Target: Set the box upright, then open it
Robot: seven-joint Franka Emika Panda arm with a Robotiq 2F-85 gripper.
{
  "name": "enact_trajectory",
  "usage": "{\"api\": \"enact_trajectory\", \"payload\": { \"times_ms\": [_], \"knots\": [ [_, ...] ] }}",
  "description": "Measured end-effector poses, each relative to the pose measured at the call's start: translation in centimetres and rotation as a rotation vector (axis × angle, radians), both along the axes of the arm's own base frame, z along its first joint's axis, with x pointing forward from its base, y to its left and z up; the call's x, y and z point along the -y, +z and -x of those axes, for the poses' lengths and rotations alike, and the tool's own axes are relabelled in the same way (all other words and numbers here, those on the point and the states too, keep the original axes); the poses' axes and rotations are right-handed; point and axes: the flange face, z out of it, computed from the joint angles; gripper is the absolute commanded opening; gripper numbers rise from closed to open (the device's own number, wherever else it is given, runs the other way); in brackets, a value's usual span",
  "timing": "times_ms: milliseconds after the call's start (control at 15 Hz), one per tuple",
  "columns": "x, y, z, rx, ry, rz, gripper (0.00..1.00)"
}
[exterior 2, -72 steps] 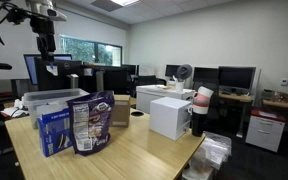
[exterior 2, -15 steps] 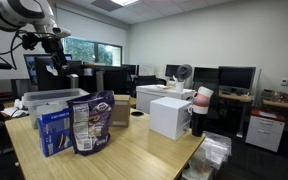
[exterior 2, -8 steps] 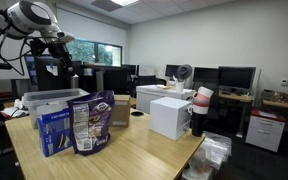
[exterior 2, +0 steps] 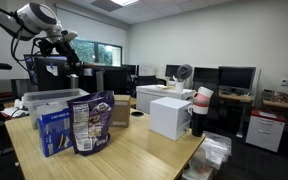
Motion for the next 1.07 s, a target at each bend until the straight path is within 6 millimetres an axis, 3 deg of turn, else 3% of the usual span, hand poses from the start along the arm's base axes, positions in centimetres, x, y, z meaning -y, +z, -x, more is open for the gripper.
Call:
{"api": "enact_trajectory", "payload": {
  "times_ms": [267, 733, 1067],
  "knots": [
    [-1.8, -1.0, -1.5, 0.017, -0.003, 0.028, 1.0],
    [-4.9, -5.1, -3.3, -0.03, -0.047, 0.166, 1.0],
    [-6.7, -6.9, -4.8, -0.008, -0.072, 0.214, 1.0]
  ]
}}
